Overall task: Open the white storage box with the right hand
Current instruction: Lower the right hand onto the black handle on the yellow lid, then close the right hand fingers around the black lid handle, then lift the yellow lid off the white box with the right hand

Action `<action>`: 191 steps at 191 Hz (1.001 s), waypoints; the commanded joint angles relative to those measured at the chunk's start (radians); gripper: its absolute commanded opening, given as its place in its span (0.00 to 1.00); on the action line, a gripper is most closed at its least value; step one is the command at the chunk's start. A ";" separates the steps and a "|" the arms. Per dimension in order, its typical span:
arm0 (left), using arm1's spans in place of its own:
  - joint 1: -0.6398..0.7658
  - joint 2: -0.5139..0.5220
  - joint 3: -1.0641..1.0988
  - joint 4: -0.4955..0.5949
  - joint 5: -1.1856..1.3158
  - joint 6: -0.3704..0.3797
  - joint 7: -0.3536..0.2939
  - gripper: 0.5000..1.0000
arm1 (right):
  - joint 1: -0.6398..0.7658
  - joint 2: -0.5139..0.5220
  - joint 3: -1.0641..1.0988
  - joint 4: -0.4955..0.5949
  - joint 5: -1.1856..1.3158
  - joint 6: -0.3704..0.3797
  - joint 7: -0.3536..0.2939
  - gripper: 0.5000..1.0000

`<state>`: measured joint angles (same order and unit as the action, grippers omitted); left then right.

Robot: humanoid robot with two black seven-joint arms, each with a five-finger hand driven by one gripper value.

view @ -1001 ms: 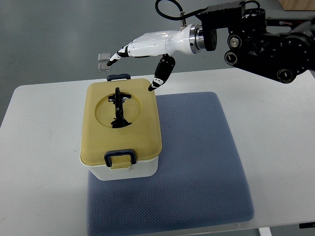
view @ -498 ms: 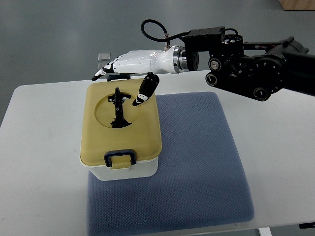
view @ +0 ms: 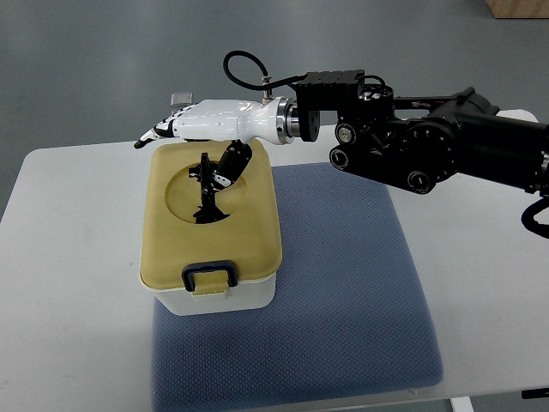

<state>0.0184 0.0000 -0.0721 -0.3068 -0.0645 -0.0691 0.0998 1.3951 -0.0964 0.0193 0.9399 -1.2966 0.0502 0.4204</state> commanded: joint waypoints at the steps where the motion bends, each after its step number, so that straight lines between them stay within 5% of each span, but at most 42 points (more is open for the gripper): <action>1: 0.000 0.000 0.000 0.000 -0.001 0.000 0.000 1.00 | -0.007 0.012 0.004 -0.009 0.002 -0.016 0.000 0.73; 27: 0.002 0.000 0.000 0.000 -0.001 0.000 0.000 1.00 | -0.013 0.026 0.002 -0.013 0.002 -0.032 0.001 0.54; 37: 0.002 0.000 0.000 0.000 -0.001 0.000 0.000 1.00 | -0.013 0.026 0.002 -0.013 0.002 -0.032 0.001 0.54; 38: 0.002 0.000 0.000 0.000 -0.001 0.000 0.000 1.00 | -0.021 0.026 0.002 -0.013 0.002 -0.033 0.001 0.39; 57: 0.000 0.000 0.000 0.000 -0.001 0.000 0.000 1.00 | -0.022 0.027 0.002 -0.012 0.002 -0.041 0.001 0.00; 133: 0.002 0.000 0.000 0.002 -0.001 0.000 0.000 1.00 | 0.016 -0.006 0.004 0.010 0.003 -0.059 0.006 0.00; 191: 0.002 0.000 0.000 0.000 -0.001 0.000 0.000 1.00 | 0.071 -0.155 0.005 0.102 0.013 -0.055 0.020 0.00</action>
<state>0.0194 0.0000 -0.0721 -0.3052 -0.0661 -0.0690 0.0997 1.4530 -0.1907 0.0246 1.0110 -1.2870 -0.0093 0.4377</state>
